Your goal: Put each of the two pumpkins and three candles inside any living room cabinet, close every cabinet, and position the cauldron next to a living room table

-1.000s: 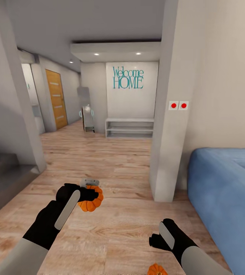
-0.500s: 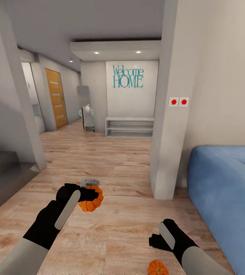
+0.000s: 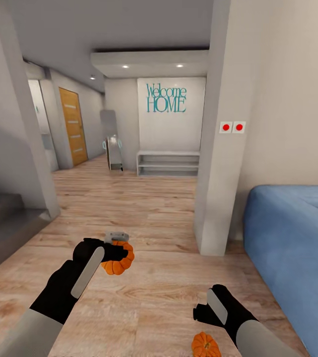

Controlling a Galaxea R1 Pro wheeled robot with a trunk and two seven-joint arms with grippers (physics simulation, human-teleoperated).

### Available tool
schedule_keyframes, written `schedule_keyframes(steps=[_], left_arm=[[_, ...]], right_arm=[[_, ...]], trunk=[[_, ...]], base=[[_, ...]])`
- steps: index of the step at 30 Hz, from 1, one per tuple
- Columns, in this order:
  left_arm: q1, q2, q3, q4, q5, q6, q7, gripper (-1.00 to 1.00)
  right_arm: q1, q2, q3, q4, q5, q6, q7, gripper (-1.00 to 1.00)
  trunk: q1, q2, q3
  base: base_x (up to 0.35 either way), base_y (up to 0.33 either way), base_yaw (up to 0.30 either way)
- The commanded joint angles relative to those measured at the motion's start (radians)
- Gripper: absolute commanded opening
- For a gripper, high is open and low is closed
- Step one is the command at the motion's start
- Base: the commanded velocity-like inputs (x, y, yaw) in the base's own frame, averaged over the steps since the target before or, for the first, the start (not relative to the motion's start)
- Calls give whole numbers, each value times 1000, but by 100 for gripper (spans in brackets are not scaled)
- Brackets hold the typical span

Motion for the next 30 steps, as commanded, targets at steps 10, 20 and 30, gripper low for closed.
schedule_keyframes(steps=[10,20,30], left_arm=[[-1,1,-3,0,9,2,11,-100],[-1,1,-3,-1,8,2,11,-100],[-1,1,-3,-1,7,2,11,-100]], right_arm=[[0,-2,7,-1,-10,3,-9,100],[0,-6,7,9,3,-3,-12,100],[-1,-6,2,46,90,-10,-13,100]], trunk=[[38,-71,-32],[77,-141,-64],[115,-211,-95]], base=[[0,0,0],[0,0,0],[0,0,0]])
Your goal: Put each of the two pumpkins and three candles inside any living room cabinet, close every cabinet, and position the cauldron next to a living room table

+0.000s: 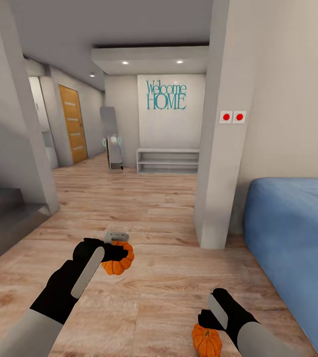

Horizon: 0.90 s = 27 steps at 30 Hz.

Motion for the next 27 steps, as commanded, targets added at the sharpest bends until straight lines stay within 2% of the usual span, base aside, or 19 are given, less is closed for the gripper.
schedule_keyframes(steps=[1,11,27], left_arm=[[-1,1,-2,-1,8,2,11,-100],[-1,1,-2,-1,8,2,11,-100],[-1,1,-4,-1,8,2,11,-100]], right_arm=[[0,-1,7,-1,-10,3,-8,100],[0,-1,5,1,-9,-54,-6,100],[0,2,8,1,-10,-60,-2,100]], trunk=[[4,-8,-4],[9,-11,-43],[16,-15,-105]], base=[[0,0,0],[0,0,0],[0,0,0]])
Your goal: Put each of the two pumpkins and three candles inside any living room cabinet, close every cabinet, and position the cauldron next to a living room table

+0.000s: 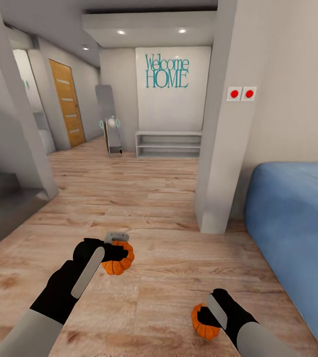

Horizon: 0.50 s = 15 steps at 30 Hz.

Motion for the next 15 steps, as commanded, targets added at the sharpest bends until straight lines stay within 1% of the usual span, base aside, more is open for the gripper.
schedule_keyframes(steps=[1,15], left_arm=[[-1,1,-3,-1,9,2,11,-100],[-2,0,-2,-2,10,2,11,-100]], right_arm=[[0,-1,8,-1,-10,4,-8,100],[0,-2,8,-1,-10,4,-8,100]], trunk=[[0,-1,-5],[0,-1,-5]], base=[[0,0,0],[6,0,0]])
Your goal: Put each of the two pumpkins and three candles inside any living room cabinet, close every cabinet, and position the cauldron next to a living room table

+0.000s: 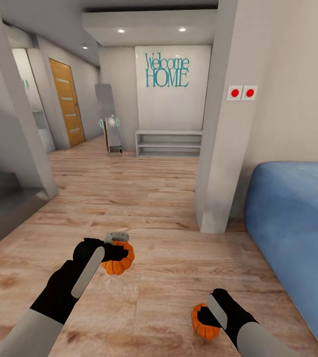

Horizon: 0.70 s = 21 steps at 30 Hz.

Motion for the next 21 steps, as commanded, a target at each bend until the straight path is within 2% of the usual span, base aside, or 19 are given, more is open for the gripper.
schedule_keyframes(steps=[1,17,21], left_arm=[[-1,1,-2,-1,9,2,11,-100],[0,2,-3,-2,8,2,11,-100],[-1,2,-2,-2,9,2,11,-100]], right_arm=[[0,-1,8,-1,-10,4,-8,100],[0,-1,8,-1,-11,4,-8,100],[-1,-1,8,-1,-11,4,-8,100]], trunk=[[0,0,-1],[0,0,-1],[0,0,-1]], base=[[117,0,0],[95,0,0],[206,0,0]])
